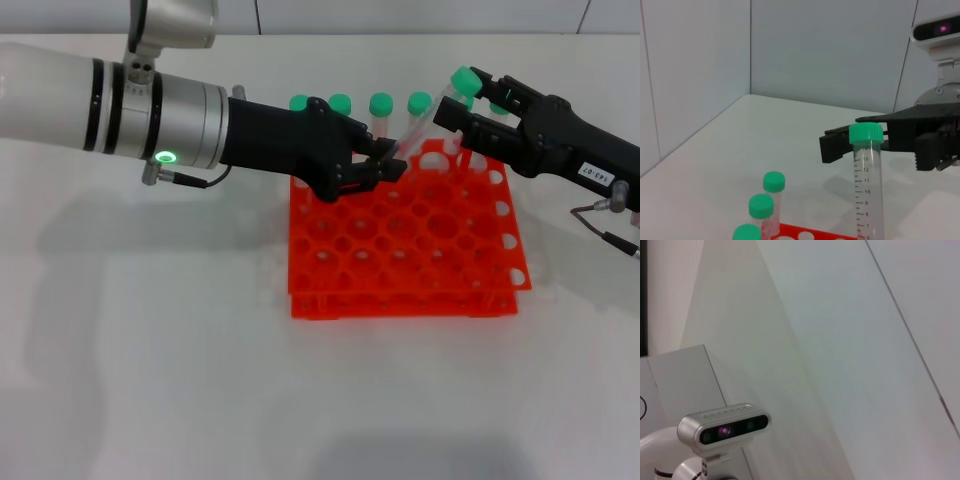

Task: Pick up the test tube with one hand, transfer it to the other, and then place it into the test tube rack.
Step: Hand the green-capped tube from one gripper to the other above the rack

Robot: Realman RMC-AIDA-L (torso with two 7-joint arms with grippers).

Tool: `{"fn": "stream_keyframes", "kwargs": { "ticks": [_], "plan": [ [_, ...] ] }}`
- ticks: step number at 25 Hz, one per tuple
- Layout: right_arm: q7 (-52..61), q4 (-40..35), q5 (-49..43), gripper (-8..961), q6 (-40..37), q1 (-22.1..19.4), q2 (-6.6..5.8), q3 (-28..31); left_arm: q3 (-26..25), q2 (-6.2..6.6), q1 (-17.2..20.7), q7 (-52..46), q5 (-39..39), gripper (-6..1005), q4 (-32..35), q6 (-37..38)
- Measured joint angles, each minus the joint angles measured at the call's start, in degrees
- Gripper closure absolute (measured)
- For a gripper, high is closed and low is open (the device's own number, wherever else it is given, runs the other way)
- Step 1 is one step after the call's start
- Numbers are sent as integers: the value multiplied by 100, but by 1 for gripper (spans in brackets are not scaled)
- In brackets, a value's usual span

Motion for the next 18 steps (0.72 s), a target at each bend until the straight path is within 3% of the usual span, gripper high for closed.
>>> {"fn": "stream_keyframes", "kwargs": {
  "ticks": [18],
  "plan": [
    [-151,93,206,232,0,19,9,-7,5,-18,50,40,1,678,0,12]
  ]
}}
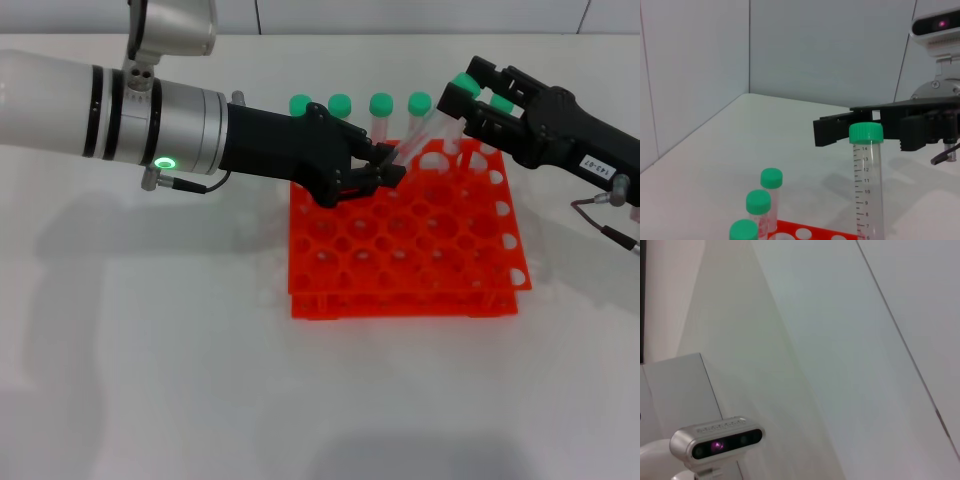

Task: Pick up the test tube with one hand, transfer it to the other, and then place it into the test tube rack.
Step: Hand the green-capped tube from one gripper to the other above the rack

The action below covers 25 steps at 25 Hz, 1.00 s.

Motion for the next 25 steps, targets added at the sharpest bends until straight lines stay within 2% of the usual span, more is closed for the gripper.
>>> {"fn": "stream_keyframes", "kwargs": {
  "ticks": [10,16,24,25],
  "plan": [
    [-5,122,110,276,92,41,0,45,22,-17,-40,4,10,661,0,-3],
    [-5,124,113,494,105,42,-1,24,23,-48,-60,4,10,651,1,-8],
    [8,122,113,687,101,35,-1,47,29,-86,-14,-533,37,638,368,-26],
    [11,122,112,687,92,31,-1,48,31,-101,0,-555,37,637,397,-16]
  ]
}}
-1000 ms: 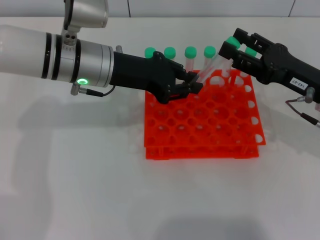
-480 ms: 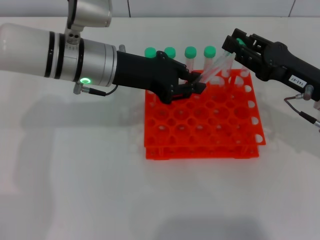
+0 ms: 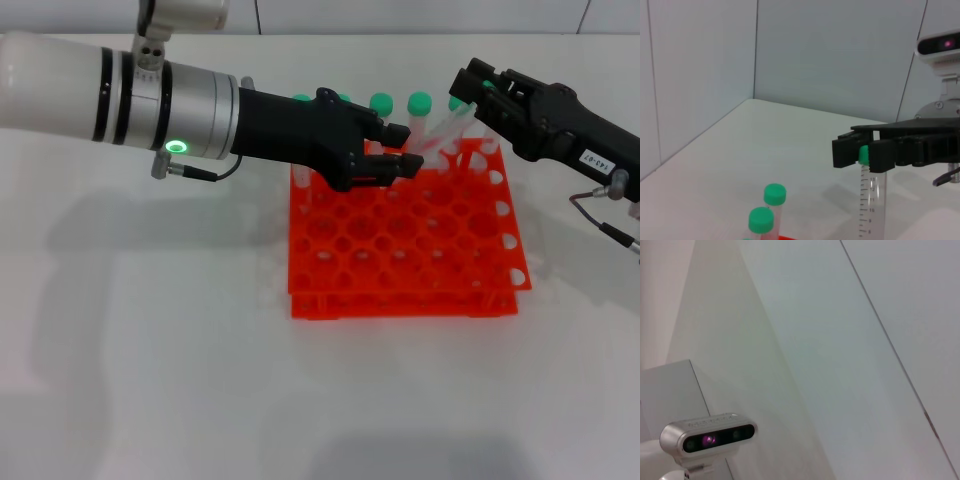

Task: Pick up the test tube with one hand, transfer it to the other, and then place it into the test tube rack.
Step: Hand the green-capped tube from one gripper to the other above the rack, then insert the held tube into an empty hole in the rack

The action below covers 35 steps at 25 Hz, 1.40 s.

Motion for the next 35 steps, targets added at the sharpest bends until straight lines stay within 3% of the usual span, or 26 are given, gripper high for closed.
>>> {"fn": "stream_keyframes", "kwargs": {
  "ticks": [4,8,15,19,23,27,35],
  "plan": [
    [2,-2,41,687,-19,-14,0,-14,18,-44,2,-99,17,630,49,19],
    [12,-13,45,688,-23,-19,-8,-31,73,-50,32,-469,100,492,374,144],
    [29,-66,43,689,-38,-33,-38,-57,60,-3,557,-1903,415,193,2258,734],
    [35,-206,7,689,-41,-59,-70,-107,42,26,990,-2903,861,154,3610,924],
    [133,-467,-6,689,-44,-67,-77,-257,54,-68,1597,-3729,1441,115,4970,1103],
    [329,-862,-8,690,3,-44,-80,-539,130,-140,2494,-3858,1482,118,5881,1121],
    [580,-1374,-13,690,171,179,-107,-1087,56,-167,4166,-3105,665,119,6385,929]
  ]
}}
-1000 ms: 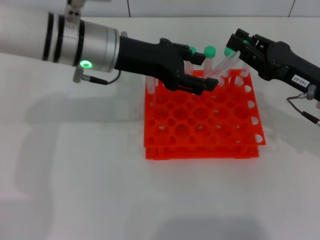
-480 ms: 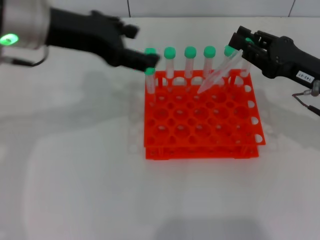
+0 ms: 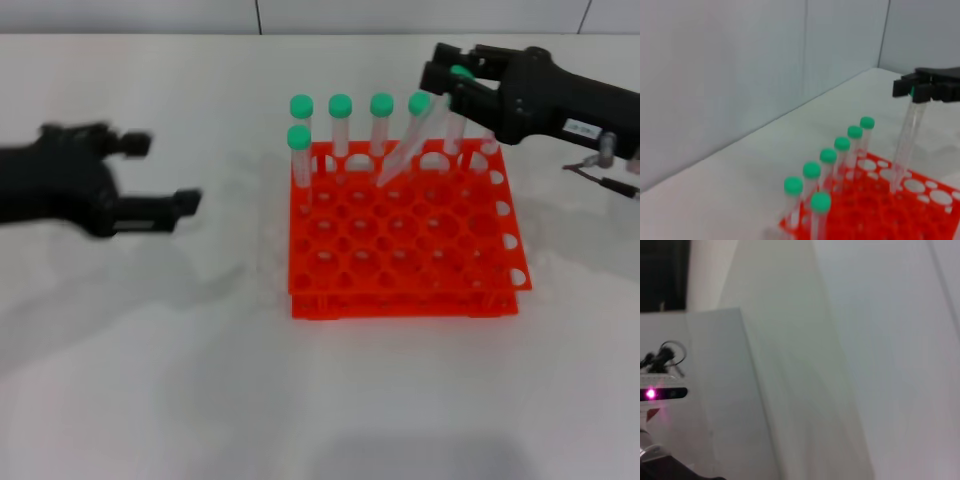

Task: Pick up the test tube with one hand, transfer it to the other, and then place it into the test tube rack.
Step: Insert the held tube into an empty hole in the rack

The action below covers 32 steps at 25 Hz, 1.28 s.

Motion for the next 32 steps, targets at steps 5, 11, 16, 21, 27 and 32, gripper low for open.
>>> {"fn": "stream_keyframes", "kwargs": {
  "ticks": [5,11,16,21,27,32],
  "plan": [
    [226,-286,0,690,245,212,-6,-491,-31,-20,920,962,-718,118,-278,-257],
    [432,-337,-1,689,428,518,-32,-912,-304,-16,1293,2195,-1450,118,-1351,-320],
    [596,-473,-13,689,750,747,-33,-1274,-818,-12,1259,2871,-1599,118,-2238,-101],
    [723,-547,-194,690,1126,1032,-33,-1414,-1140,-14,1258,3196,-1626,117,-2623,38],
    [890,-545,-387,689,1401,1247,-34,-1432,-1400,-3,1248,3388,-1627,117,-2920,61],
    [899,-547,-467,690,1567,1291,-33,-1488,-1440,-4,1247,3396,-1628,118,-2938,98]
  ]
}}
